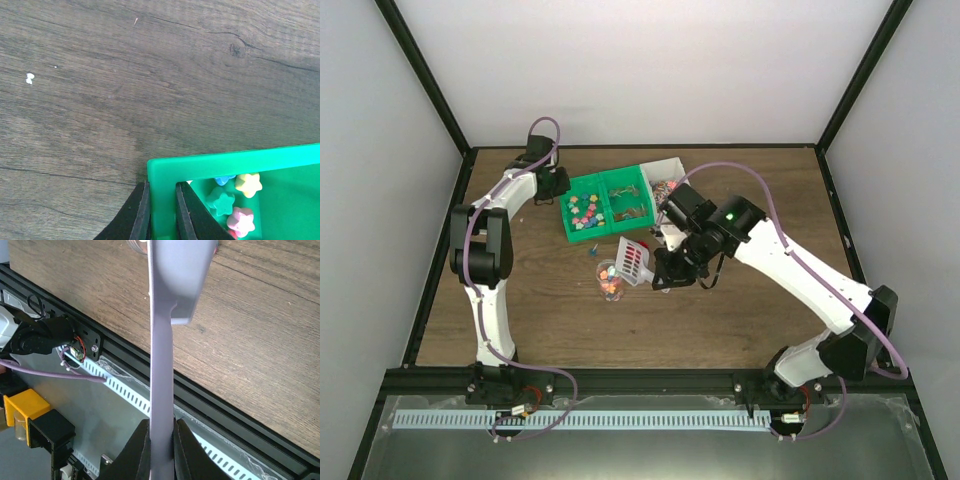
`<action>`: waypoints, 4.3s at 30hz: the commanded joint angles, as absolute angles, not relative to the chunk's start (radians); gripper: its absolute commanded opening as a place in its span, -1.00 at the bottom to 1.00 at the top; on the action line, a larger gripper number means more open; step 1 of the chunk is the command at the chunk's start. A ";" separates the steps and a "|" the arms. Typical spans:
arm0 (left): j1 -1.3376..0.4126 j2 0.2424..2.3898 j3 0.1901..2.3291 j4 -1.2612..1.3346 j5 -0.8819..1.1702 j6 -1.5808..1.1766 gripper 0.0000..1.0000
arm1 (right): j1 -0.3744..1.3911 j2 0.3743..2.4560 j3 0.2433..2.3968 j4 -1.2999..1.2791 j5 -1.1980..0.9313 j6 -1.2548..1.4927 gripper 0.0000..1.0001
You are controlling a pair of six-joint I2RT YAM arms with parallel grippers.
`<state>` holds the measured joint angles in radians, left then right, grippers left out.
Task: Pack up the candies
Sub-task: Place the fake candies in the packing bottle, then scoop the fake candies from the storage box.
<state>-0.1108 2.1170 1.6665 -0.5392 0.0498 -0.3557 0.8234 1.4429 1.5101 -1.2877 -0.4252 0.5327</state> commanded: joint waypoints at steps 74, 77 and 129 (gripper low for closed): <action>-0.107 2.110 1.642 -0.648 0.048 -0.403 -0.91 | 0.718 1.935 1.576 -0.238 -0.784 1.753 -0.99; -0.107 2.104 1.645 -0.647 0.055 -0.406 -0.90 | 0.719 1.956 1.582 -0.239 -0.779 1.759 -0.99; -0.109 2.114 1.653 -0.662 0.117 -0.419 -0.85 | 0.678 2.360 1.795 -0.187 -0.727 1.690 -0.99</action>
